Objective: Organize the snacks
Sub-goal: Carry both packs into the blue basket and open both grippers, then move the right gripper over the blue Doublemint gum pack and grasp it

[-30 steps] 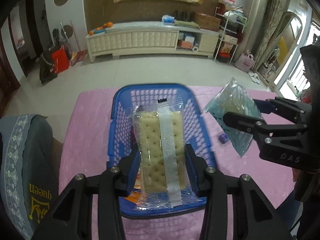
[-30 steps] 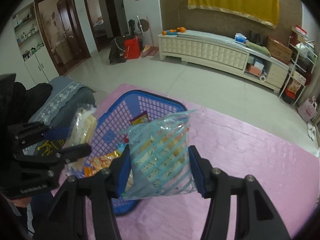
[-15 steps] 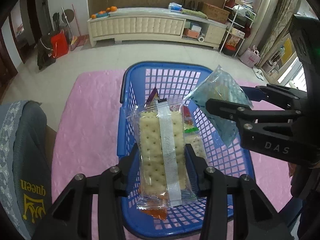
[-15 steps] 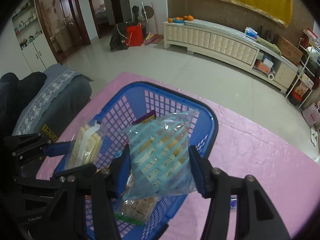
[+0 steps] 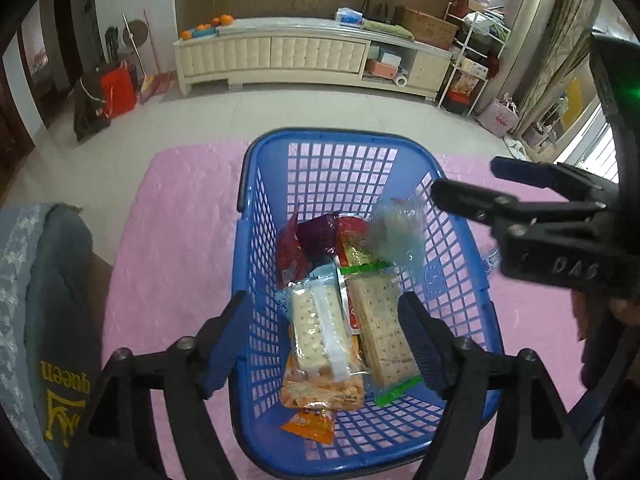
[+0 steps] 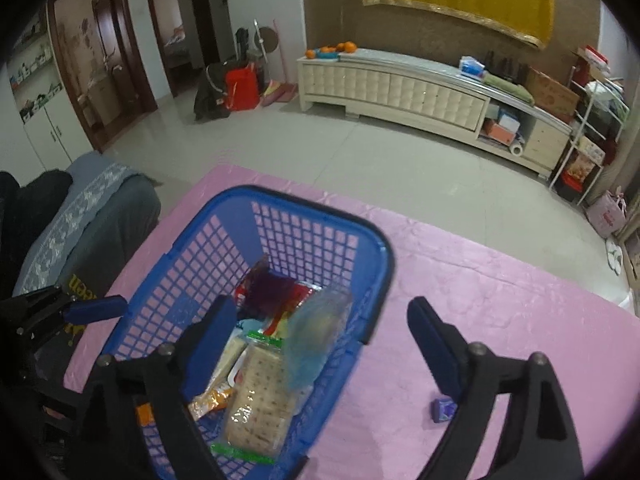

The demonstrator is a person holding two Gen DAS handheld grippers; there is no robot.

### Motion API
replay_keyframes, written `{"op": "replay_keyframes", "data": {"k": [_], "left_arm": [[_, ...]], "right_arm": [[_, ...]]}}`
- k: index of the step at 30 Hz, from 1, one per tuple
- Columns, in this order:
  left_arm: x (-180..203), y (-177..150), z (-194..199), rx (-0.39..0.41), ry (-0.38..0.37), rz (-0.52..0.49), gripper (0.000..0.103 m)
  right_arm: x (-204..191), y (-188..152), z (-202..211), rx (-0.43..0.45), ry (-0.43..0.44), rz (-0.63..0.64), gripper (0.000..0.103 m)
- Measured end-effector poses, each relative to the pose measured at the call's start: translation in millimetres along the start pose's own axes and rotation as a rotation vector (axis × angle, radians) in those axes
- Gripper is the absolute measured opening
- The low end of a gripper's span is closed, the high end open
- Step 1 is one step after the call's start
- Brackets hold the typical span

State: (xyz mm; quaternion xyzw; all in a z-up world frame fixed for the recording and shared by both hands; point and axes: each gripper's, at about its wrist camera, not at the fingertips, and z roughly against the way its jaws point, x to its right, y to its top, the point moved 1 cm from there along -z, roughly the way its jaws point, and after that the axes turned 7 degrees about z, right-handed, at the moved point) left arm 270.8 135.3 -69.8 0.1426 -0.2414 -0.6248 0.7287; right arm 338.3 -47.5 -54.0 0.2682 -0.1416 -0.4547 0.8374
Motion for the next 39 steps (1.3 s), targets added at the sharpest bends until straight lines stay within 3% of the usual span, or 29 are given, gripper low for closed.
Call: {"op": "replay_keyframes", "data": {"k": [13, 20, 27, 39], "left_arm": [[30, 5, 35, 0.067, 0.009, -0.008, 0.075], [38, 5, 27, 0.061, 0.045, -0.007, 0.077], [44, 10, -2, 0.009, 0.075, 0.003, 0.077], [37, 28, -58, -0.078, 0.120, 0.063, 0.077]], "right_arm": [[47, -26, 47, -0.004, -0.024, -0.098, 0.096], [73, -44, 54, -0.020, -0.036, -0.134, 0.097], [98, -65, 37, -0.061, -0.035, -0.171, 0.097], [141, -97, -29, -0.204, -0.017, -0.250, 0.097]]}}
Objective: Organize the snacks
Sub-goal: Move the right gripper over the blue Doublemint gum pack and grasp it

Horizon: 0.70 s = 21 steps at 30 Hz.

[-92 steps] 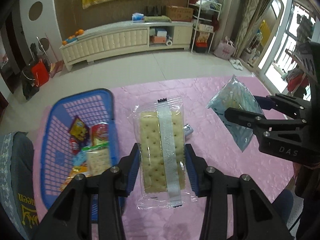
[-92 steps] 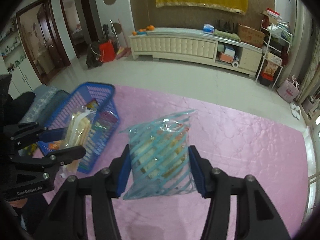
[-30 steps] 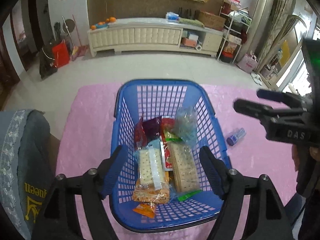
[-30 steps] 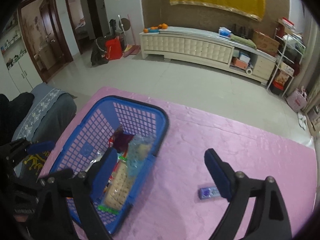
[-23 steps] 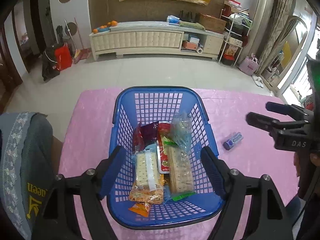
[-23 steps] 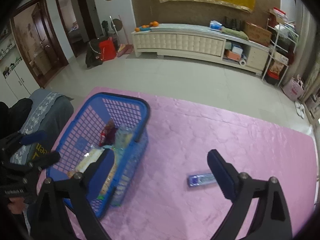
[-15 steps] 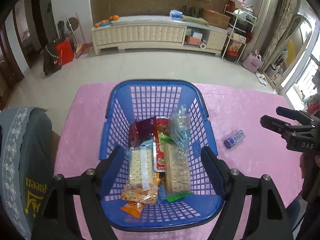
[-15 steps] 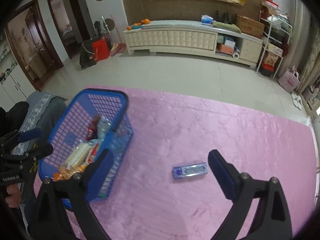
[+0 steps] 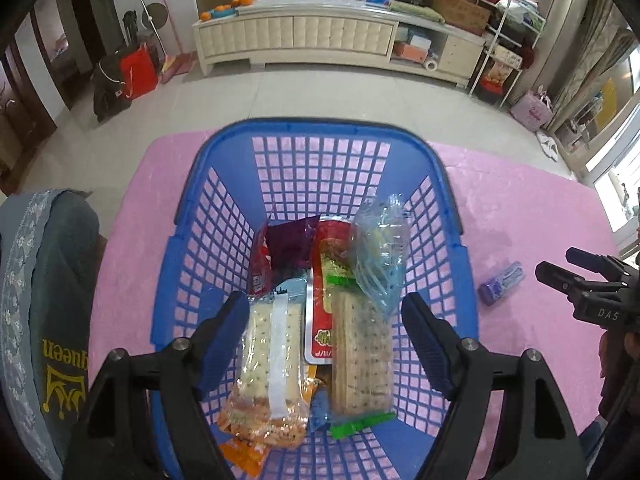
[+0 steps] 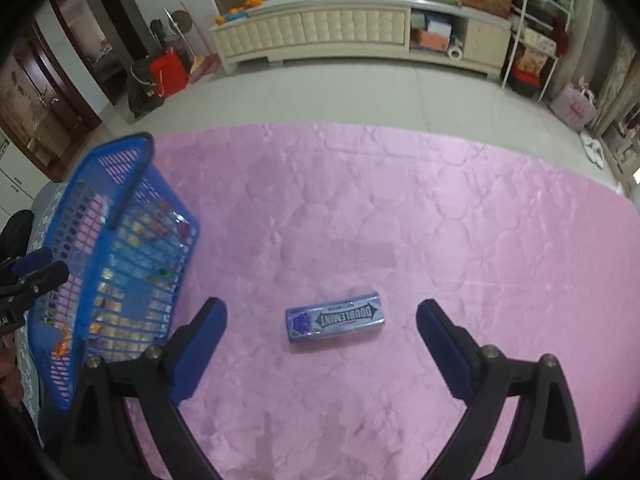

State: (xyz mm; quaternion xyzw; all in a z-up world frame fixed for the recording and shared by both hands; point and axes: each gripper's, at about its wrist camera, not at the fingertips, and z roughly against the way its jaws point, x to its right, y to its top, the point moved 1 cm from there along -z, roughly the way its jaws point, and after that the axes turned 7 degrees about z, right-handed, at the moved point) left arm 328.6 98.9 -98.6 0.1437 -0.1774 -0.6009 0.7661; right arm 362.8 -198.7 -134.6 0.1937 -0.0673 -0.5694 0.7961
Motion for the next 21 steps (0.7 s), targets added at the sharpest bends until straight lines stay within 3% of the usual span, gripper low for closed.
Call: {"op": "replay_keyframes", "data": {"k": [7, 12, 21], "left_arm": [[-3, -4, -15, -0.017, 0.027, 0.036, 0.077], [2, -4, -23, -0.023, 0.035, 0.026, 0.077], [9, -3, -33, -0.051, 0.021, 0.011, 0.077]], "right_arm": [[4, -2, -42, -0.096, 0.013, 0.080, 0.097], [13, -4, -66, -0.141, 0.029, 0.056, 0.099], [11, -7, -85, -0.168, 0.001, 0.108, 0.100]]}}
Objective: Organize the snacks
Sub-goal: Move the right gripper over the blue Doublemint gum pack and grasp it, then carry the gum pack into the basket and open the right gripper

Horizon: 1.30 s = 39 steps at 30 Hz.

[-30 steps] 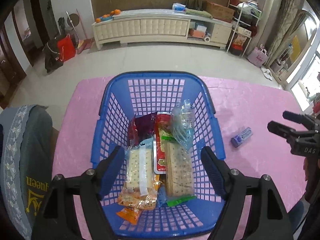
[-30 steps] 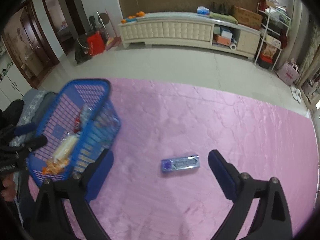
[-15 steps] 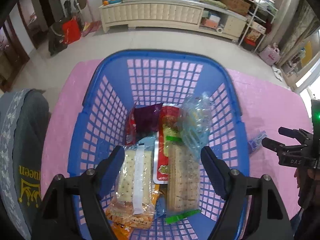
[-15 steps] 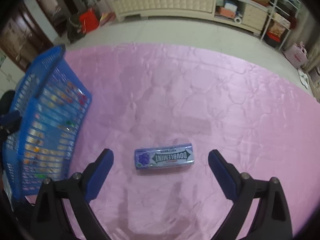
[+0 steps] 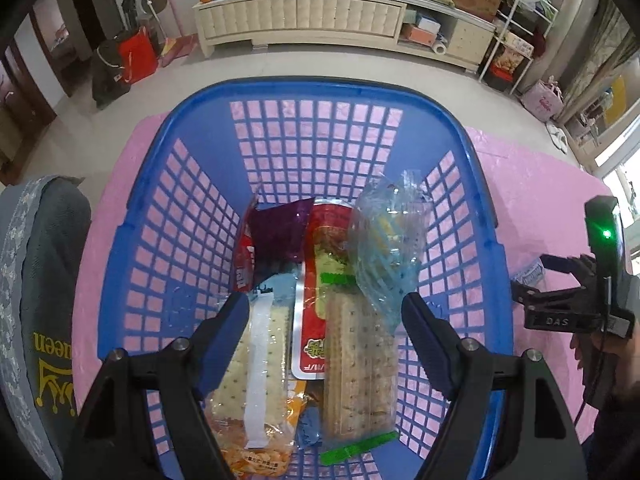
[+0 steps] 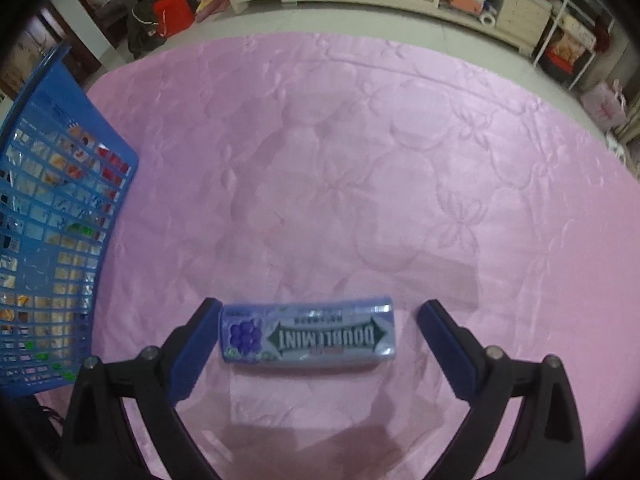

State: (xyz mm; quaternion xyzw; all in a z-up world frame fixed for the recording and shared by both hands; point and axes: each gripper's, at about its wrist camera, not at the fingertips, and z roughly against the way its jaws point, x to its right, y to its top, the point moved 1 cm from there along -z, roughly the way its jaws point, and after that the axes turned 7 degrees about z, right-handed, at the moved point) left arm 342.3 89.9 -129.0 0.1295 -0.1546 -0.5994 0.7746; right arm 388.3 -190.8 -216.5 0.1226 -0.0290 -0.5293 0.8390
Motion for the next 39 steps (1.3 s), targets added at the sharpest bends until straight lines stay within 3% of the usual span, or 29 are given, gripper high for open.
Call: {"op": "replay_keyframes", "data": {"k": [4, 7, 16, 26, 39], "left_arm": [[3, 1, 1, 0.004, 0.004, -0.011, 0.077], [6, 1, -1, 0.001, 0.007, -0.015, 0.077], [8, -11, 16, 0.027, -0.001, -0.045, 0.077], [-6, -30, 63, 0.093, -0.034, -0.037, 0.077], [-36, -63, 137, 0.205, -0.058, -0.057, 0.077]], "right_arm": [[-8, -3, -1, 0.005, -0.047, 0.043, 0.097], [-16, -9, 4, 0.030, -0.065, 0.085, 0.083], [-30, -22, 25, 0.071, -0.035, 0.069, 0.083], [-63, -18, 92, 0.195, -0.034, 0.096, 0.083], [-140, -25, 182, 0.345, -0.012, 0.186, 0.083]]}}
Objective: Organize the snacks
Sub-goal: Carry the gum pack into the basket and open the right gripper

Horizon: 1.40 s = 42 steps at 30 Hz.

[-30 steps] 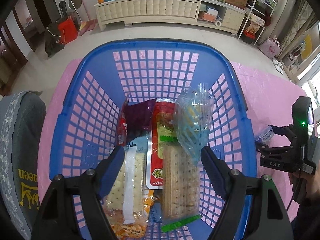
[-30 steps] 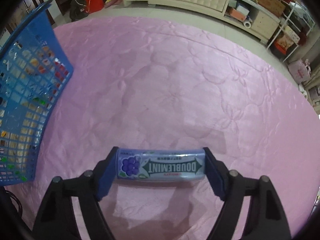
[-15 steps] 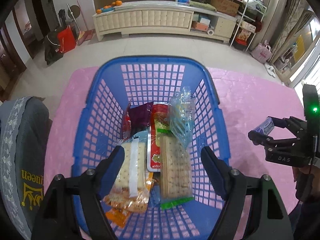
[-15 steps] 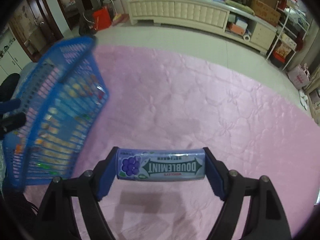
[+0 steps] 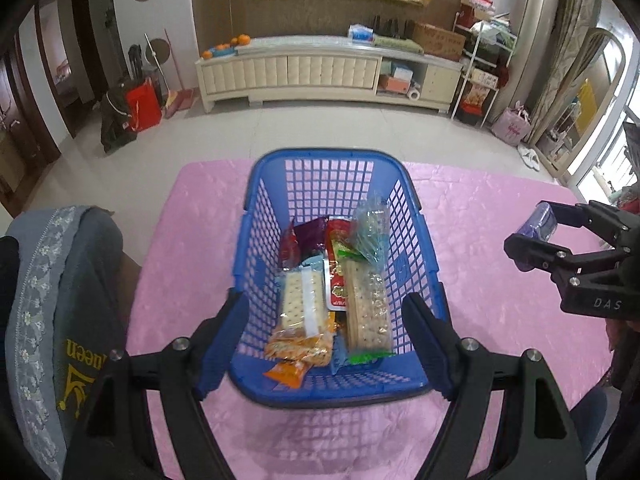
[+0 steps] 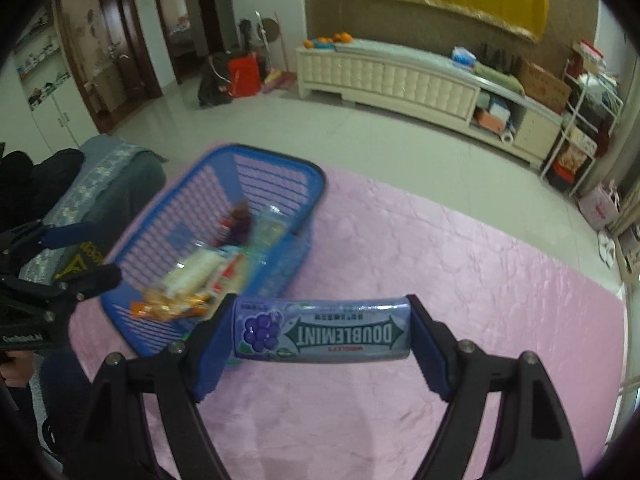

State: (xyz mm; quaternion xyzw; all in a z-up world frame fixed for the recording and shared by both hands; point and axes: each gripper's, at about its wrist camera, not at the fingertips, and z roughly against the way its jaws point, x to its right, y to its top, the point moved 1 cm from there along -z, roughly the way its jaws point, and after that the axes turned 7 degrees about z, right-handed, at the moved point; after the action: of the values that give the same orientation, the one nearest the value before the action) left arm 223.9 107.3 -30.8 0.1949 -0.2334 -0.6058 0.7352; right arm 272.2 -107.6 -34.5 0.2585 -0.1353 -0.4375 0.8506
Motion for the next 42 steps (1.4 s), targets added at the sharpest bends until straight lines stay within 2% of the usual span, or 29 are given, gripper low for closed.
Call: {"op": "replay_keyframes", "data": {"k": [9, 12, 20, 23, 25, 28, 35, 42], "left_arm": [[-28, -5, 26, 0.064, 0.011, -0.012, 0.077], [-36, -5, 23, 0.061, 0.030, -0.027, 0.077], [-66, -7, 9, 0.074, 0.028, 0.029, 0.077], [-76, -7, 0, 0.064, -0.012, 0.046, 0.077], [-79, -10, -5, 0.062, -0.019, 0.044, 0.088], [-81, -12, -11, 0.086, -0.005, 0.024, 0.089], [-86, -14, -17, 0.097, -0.030, 0.013, 0.102], [-91, -16, -25, 0.079, -0.008, 0.029, 0.102]], "right_arm": [[-40, 22, 4, 0.048, 0.048, 0.056, 0.083], [-52, 26, -2, 0.053, 0.057, 0.068, 0.083], [-81, 34, -28, 0.022, 0.085, 0.088, 0.083], [-87, 35, -37, 0.006, 0.085, 0.091, 0.083], [-88, 35, -44, -0.008, 0.086, 0.089, 0.083], [-89, 34, -55, -0.031, 0.079, 0.099, 0.083], [-101, 33, -75, -0.069, 0.060, 0.146, 0.083], [-106, 32, -94, -0.096, 0.003, 0.182, 0.083]]}}
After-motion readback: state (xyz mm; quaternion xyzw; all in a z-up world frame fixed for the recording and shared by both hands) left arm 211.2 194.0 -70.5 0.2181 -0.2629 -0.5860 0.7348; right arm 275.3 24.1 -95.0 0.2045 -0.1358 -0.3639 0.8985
